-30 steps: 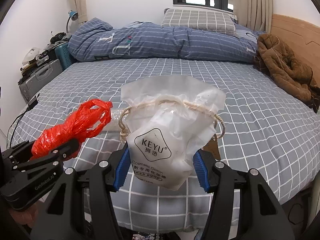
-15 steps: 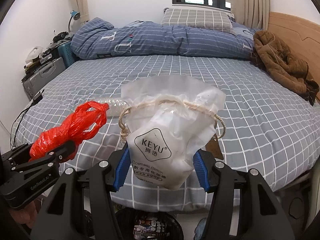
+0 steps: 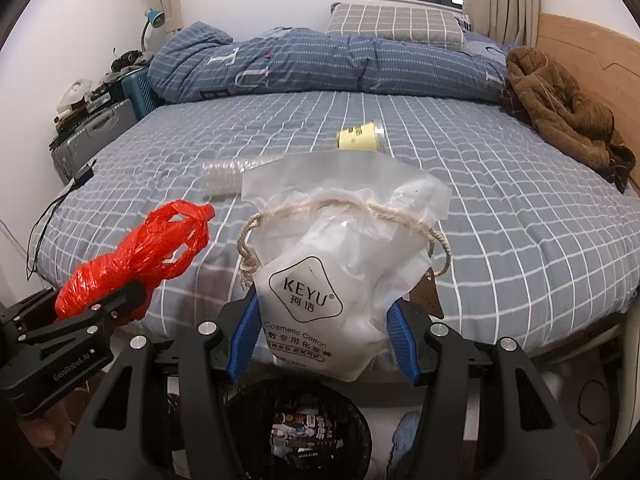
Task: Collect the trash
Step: 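Lower the red bag with the left tool while the right tool lowers the KEYU pouch over the bin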
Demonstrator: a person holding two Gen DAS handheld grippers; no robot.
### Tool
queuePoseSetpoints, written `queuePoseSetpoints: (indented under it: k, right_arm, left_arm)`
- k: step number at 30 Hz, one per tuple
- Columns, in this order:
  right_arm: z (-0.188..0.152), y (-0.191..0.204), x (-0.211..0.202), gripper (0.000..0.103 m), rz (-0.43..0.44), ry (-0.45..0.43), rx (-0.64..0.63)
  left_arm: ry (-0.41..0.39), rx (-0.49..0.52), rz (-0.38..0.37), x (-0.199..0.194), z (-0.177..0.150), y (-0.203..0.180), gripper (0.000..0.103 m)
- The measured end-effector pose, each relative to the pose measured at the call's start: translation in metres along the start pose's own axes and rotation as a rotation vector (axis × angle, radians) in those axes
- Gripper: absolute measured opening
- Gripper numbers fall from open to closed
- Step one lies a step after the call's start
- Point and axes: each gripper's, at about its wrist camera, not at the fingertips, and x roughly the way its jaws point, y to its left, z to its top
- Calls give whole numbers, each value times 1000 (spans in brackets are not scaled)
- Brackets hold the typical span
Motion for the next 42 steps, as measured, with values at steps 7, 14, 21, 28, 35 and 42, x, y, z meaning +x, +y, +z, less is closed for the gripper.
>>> queuePoseSetpoints:
  k: [7, 14, 21, 28, 35, 42]
  right_arm:
    - [-26, 4, -4, 54, 4, 47, -3]
    - [-48, 5, -6, 54, -2, 89, -5]
    - [-69, 4, -6, 54, -4, 145, 14]
    - [-91, 8, 13, 54, -16, 229, 3]
    - [-111, 4, 50, 54, -21, 340, 8]
    - [-126, 7, 79, 54, -24, 426, -5]
  left_arm:
    - [39, 10, -2, -6, -26, -3, 48]
    - [95, 16, -1, -7, -54, -3, 48]
    - [140, 4, -5, -11, -77, -1, 48]
    - [231, -11, -35, 14, -96, 2, 48]
    - [293, 12, 4, 43, -109, 6, 48]
    - [345, 38, 42, 67, -119, 9, 48]
